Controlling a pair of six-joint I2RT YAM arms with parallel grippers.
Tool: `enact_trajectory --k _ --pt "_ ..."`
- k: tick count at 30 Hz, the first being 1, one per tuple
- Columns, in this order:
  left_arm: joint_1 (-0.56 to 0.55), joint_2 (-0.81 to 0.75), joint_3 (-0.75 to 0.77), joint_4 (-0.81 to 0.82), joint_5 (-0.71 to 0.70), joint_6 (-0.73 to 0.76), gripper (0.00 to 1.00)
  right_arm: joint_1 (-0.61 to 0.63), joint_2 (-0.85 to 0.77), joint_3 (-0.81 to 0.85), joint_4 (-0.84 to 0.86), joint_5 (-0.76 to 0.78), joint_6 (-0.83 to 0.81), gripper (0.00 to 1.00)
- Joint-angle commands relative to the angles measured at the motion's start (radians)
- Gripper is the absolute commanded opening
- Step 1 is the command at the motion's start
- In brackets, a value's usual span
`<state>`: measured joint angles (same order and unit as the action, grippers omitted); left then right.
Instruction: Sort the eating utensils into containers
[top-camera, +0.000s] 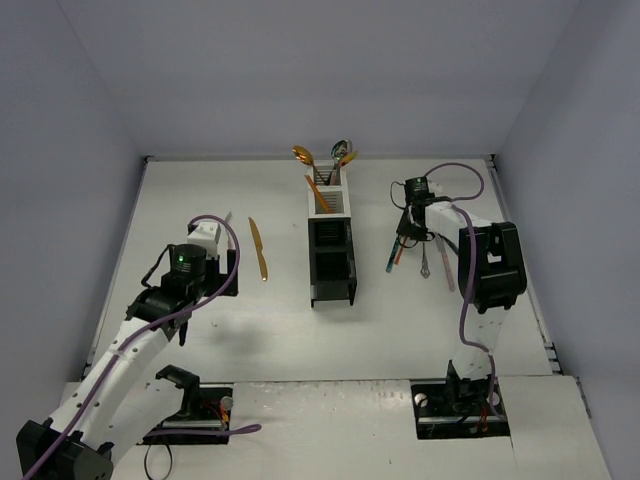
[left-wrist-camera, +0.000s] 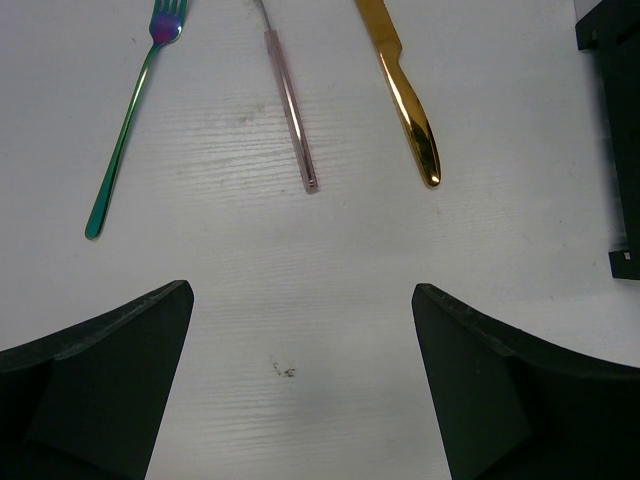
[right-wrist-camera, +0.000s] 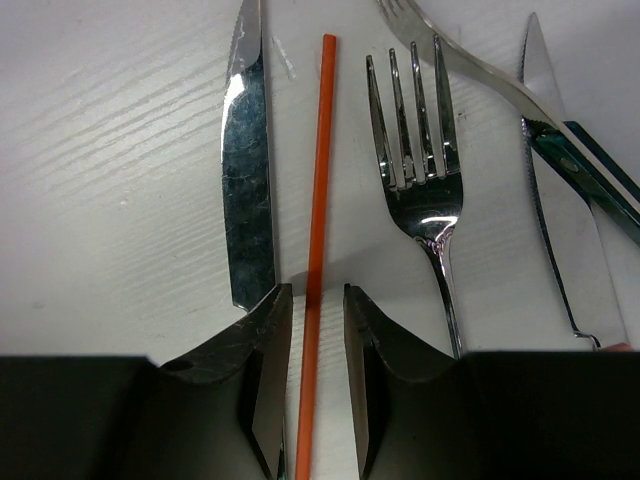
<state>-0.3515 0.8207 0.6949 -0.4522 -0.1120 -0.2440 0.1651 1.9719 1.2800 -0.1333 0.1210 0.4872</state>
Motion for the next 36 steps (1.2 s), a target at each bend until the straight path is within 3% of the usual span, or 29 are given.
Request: enact_trajectory --k 1,15,22,29,36 --pt "0.003 -0.002 0.041 0.039 -0.002 -0.006 0.9 -0.006 0.007 0.019 0.006 -0.007 0.013 0.24" --pt "0.003 -0.002 0.041 0.041 0.003 -0.003 0.9 -0.002 -0.049 -0.13 -0.118 -0.022 -0.07 0.02" --pt "0.003 -0.003 0.041 0.043 0.006 -0.004 0.9 -0.004 -0.1 -0.147 -0.169 -0.062 -0.128 0.0" --pt "0.003 -0.003 0.041 0.044 0.008 -0.004 0.9 0.006 -0.311 -0.032 -0.179 -0.068 -0.187 0.0" --pt "0.003 -0.002 0.043 0.041 0.005 -0.003 0.9 0.09 -0.404 0.199 -0.156 -0.075 -0.292 0.0"
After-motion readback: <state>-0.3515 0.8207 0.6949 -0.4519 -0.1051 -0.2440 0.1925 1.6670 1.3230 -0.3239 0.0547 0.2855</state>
